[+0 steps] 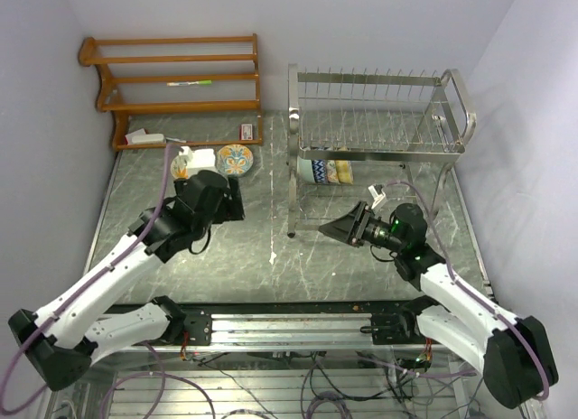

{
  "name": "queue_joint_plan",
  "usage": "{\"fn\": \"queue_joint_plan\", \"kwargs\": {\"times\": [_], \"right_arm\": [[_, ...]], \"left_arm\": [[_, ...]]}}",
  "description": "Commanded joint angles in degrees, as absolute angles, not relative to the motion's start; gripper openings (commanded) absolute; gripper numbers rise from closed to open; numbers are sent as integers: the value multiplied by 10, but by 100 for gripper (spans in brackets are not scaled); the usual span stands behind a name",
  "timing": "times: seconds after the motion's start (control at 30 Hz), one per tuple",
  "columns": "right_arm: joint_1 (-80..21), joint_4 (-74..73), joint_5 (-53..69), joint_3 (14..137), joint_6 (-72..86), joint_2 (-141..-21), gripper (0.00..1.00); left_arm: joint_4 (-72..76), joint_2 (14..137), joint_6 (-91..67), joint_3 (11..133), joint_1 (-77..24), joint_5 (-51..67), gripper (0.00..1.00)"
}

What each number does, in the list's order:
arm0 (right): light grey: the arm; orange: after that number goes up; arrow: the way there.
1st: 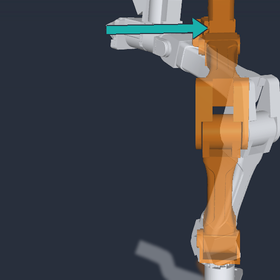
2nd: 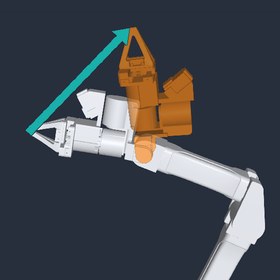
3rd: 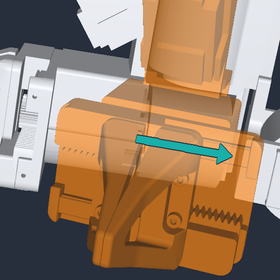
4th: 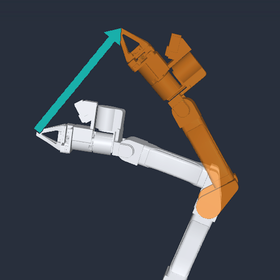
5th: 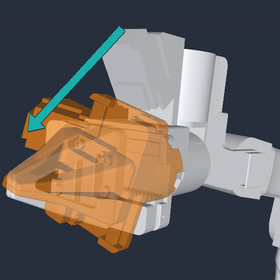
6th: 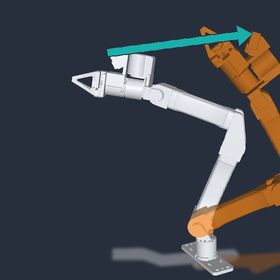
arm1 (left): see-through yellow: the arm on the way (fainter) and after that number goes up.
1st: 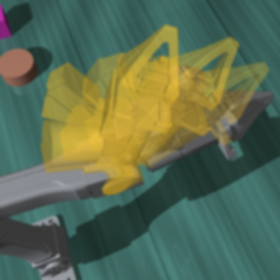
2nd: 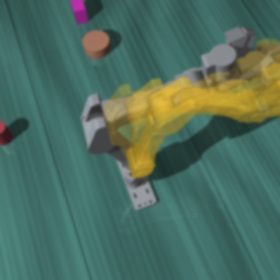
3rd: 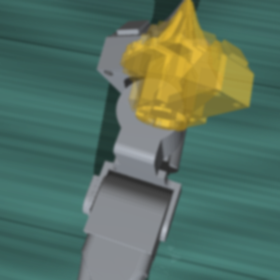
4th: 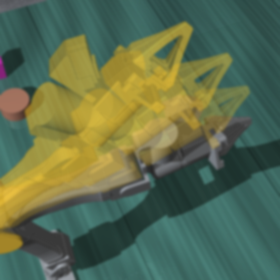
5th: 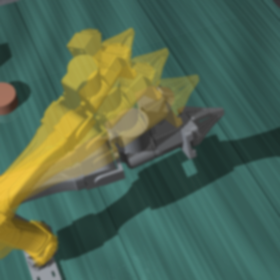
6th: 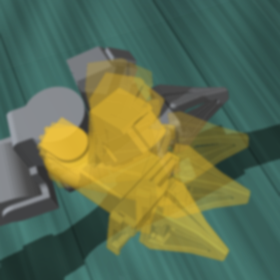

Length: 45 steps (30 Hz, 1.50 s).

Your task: Load the bowls into the dish rack

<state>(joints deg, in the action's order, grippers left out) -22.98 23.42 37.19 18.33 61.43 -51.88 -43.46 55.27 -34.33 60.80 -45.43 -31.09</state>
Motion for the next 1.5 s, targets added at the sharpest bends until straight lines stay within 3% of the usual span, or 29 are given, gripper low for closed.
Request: {"fn": "queue_joint_plan", "kwargs": {"times": [0.0,0.2,0.53,0.93,1.27,1.47], "right_arm": [[-243,15,354,235,520,-474,49],[-247,-123,352,278,455,-446,49],[-247,-198,380,332,378,-488,49],[-247,-200,409,347,349,-531,49],[-245,-197,418,368,323,-584,49],[-243,-190,417,369,326,-595,49]], "left_arm": [[-326,563,-334,590,-330,-182,99],[-242,636,-357,576,-202,-148,99],[-154,827,-378,632,-37,-164,95],[-111,1015,-397,709,-11,-180,90],[-101,1026,-387,719,7,-205,89],[-89,1067,-286,778,20,-193,92]]}}
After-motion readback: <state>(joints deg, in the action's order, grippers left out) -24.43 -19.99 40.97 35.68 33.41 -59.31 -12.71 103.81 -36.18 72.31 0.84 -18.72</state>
